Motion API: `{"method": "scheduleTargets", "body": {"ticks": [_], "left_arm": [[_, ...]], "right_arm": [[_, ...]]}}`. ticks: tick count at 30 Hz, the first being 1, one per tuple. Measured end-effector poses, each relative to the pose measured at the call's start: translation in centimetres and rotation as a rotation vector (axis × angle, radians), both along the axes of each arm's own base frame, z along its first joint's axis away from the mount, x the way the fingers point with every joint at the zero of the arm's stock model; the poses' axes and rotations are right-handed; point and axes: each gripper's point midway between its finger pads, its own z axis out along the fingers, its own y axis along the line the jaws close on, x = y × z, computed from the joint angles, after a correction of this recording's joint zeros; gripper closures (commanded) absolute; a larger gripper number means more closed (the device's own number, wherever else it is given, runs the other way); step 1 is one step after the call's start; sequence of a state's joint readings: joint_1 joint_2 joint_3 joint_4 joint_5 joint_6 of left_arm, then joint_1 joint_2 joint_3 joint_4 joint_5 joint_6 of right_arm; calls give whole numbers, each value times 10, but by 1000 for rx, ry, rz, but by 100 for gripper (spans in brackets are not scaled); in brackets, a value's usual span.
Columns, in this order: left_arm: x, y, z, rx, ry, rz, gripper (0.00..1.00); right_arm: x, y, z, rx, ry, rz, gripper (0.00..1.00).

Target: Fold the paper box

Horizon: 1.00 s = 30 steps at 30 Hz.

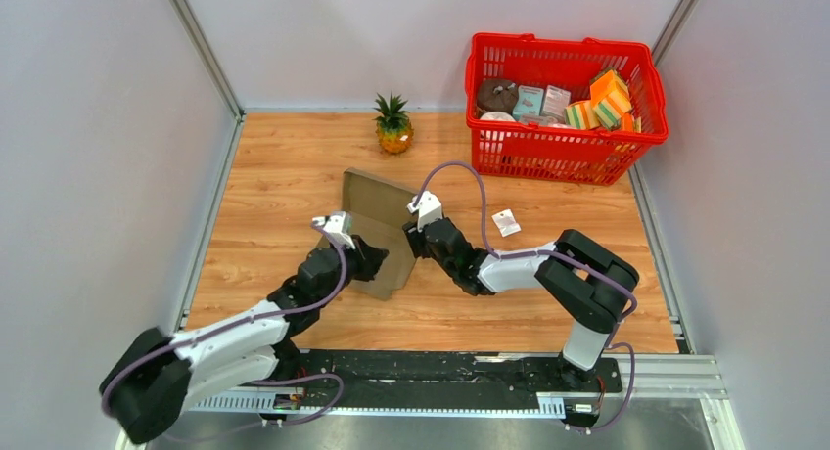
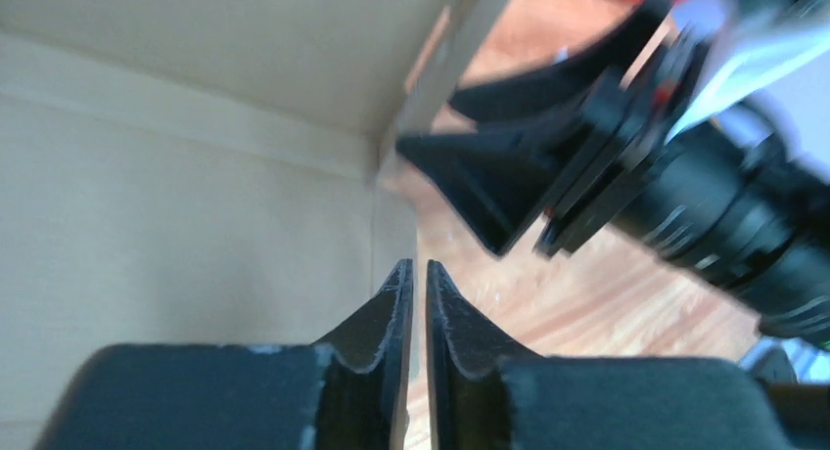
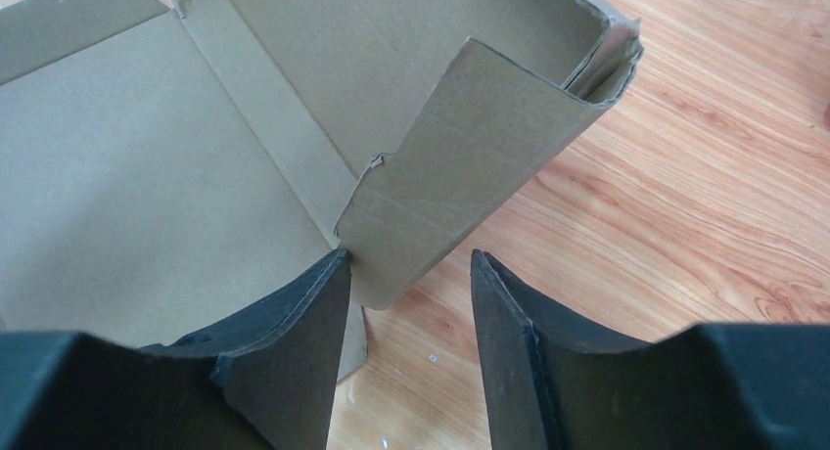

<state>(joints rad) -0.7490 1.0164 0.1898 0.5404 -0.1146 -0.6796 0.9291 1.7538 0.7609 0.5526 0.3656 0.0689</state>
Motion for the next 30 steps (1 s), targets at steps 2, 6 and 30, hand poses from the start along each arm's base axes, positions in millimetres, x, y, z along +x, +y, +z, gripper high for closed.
{"method": "scheduleTargets", "body": {"ticks": [2,6,30], "left_arm": [[7,15,30,4,-54,63,74],[31,47,95,24,-153,202,67],[216,-34,78,448,77,-124,84]], "right_arm": [[-1,-1,-1,0,0,0,47],[-2,-2,1,5,-2,2,47],[-6,6,9,28,-12,56,47]]}}
